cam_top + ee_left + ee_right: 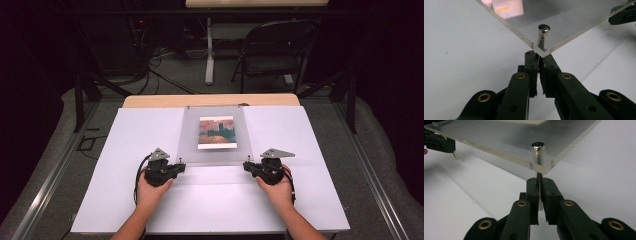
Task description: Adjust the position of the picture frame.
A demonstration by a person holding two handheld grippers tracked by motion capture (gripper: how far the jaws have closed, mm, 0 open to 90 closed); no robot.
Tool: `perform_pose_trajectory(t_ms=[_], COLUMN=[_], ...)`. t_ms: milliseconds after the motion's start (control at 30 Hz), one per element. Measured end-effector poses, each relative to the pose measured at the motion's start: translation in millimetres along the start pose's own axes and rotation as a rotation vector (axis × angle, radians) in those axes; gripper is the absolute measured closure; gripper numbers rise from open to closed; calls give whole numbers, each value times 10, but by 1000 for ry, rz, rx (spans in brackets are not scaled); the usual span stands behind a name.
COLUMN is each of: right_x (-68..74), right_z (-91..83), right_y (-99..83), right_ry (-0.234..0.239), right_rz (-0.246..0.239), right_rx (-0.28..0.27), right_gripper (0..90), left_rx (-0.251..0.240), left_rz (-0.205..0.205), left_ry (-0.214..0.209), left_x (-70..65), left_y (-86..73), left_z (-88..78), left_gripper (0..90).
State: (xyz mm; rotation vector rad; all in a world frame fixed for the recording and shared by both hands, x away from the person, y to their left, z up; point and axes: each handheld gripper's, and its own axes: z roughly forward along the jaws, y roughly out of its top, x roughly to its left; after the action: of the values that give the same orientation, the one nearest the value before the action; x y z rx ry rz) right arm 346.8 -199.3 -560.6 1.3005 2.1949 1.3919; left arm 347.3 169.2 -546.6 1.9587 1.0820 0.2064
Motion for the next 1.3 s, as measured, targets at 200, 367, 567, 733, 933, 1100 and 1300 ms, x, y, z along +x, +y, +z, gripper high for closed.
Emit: perform_pose_trajectory(t_ms=[200, 367, 567, 733, 933, 1100, 1300], right_x=[-8, -16, -32, -29, 1, 56, 84], right_z=[21, 39, 50, 38, -12, -45, -74], right_y=[-29, -53, -72, -73, -66, -67, -64], right_ry=[-4, -8, -3, 1, -8, -16, -29], right_rz=[-2, -4, 5, 10, 1, -45, -70], right_rx=[11, 29, 29, 28, 9, -2, -1], right_gripper=[838, 834, 830, 799, 604, 441, 356], left_rx=[15, 24, 18, -1, -13, -35, -28], left_rz=[8, 8, 8, -9, 6, 19, 43], left_ry=[8, 8, 7, -4, 3, 3, 25], left_x=[-5, 0, 3, 5, -58, -110, -126], left_y=[-27, -54, -64, -70, -80, -85, -112], left_z=[28, 55, 54, 41, 41, 38, 4], left_gripper=[847, 843, 839, 818, 647, 467, 373])
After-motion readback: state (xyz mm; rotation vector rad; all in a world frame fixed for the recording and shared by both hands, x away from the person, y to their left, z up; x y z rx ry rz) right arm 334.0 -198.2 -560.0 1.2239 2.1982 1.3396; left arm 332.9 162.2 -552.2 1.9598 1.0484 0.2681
